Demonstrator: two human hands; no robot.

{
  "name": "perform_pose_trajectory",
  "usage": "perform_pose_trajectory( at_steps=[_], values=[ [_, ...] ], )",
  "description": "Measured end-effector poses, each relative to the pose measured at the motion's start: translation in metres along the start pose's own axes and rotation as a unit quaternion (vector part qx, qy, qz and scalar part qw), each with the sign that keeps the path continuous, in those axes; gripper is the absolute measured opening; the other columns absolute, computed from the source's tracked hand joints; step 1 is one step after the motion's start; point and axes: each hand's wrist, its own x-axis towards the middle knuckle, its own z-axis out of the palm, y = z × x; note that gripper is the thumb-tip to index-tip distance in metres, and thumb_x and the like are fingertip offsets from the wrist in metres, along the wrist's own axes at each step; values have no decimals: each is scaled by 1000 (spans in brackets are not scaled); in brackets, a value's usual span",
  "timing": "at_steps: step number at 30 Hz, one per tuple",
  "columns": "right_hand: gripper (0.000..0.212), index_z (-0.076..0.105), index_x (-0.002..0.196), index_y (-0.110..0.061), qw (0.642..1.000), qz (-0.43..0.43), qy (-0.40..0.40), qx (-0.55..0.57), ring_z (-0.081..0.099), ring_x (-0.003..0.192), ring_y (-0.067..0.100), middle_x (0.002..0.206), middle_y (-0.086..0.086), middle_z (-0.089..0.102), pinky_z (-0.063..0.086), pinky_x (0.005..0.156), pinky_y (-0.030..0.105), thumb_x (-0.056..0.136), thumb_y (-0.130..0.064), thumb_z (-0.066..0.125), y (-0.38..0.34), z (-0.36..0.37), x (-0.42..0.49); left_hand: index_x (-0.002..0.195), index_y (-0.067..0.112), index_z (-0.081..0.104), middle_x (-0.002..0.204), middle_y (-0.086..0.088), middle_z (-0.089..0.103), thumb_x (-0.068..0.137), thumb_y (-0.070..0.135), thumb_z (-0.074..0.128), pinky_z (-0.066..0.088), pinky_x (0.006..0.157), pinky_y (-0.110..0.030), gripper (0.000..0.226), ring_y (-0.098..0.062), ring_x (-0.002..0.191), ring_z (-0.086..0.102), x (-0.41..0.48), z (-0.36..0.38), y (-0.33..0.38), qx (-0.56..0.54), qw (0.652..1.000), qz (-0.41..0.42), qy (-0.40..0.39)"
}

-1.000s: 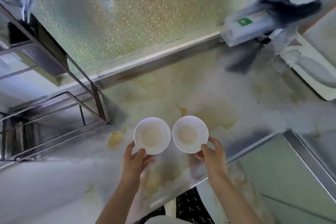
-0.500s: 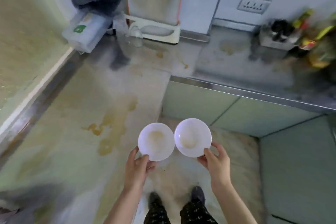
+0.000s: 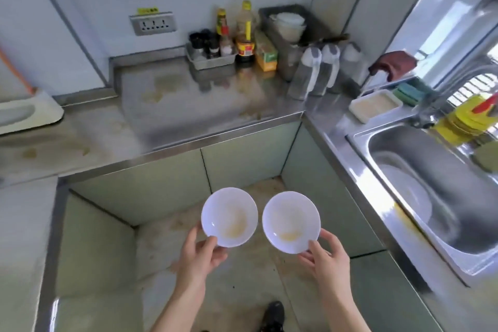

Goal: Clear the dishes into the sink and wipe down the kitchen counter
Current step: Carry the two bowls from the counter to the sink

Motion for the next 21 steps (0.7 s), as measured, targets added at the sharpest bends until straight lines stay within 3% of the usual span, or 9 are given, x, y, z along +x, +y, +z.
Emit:
perform_pose_trajectory(
  at_steps=[3, 7, 10, 14, 17, 21],
  values=[
    [22, 59, 107, -17, 999, -3, 36, 32, 71, 73, 22, 79, 13, 71, 57, 64, 25, 86, -10, 62, -22, -52, 34, 126, 14, 47, 92, -7, 64, 89, 0, 51, 57, 67, -30, 39, -29, 75, 65, 8, 75, 0, 27, 999, -5, -46],
    [26, 55, 110, -19, 991, -2, 112, 75, 69, 80, 26, 81, 8, 68, 56, 65, 27, 86, -11, 63, -47, -114, 76, 121, 14, 46, 90, -10, 62, 89, -1, 50, 57, 58, -23, 36, -28, 75, 63, 17, 170, 8, 53, 993, -11, -106],
    [26, 55, 111, -16, 979, 12, 167, 115, 66, 85, 28, 88, 16, 66, 58, 66, 26, 87, -5, 58, -55, -152, 108, 123, 8, 45, 90, -9, 61, 90, 0, 50, 56, 55, -21, 35, -25, 73, 62, 31, 234, 11, 89, 984, -11, -155],
    [22, 57, 109, -12, 960, 18, 228, 158, 67, 74, 20, 80, 12, 66, 57, 69, 29, 88, -5, 58, -60, -190, 144, 132, 8, 40, 99, -9, 61, 91, 4, 51, 56, 60, -26, 43, -26, 79, 64, 56, 312, 10, 149, 961, -21, -230],
    [21, 59, 106, -10, 942, 15, 284, 179, 68, 65, 11, 82, 6, 66, 54, 53, 19, 88, -1, 57, -62, -211, 174, 134, 10, 39, 111, -17, 60, 90, 5, 52, 56, 61, -26, 46, -26, 81, 65, 83, 372, 8, 203, 937, -31, -282],
    [30, 57, 114, -6, 913, 47, 350, 206, 62, 65, 27, 76, 17, 64, 52, 47, 18, 86, 6, 52, -63, -239, 221, 121, 15, 46, 110, -14, 59, 91, 2, 51, 57, 59, -23, 33, -24, 79, 64, 115, 456, 3, 269, 897, -39, -349]
  ],
)
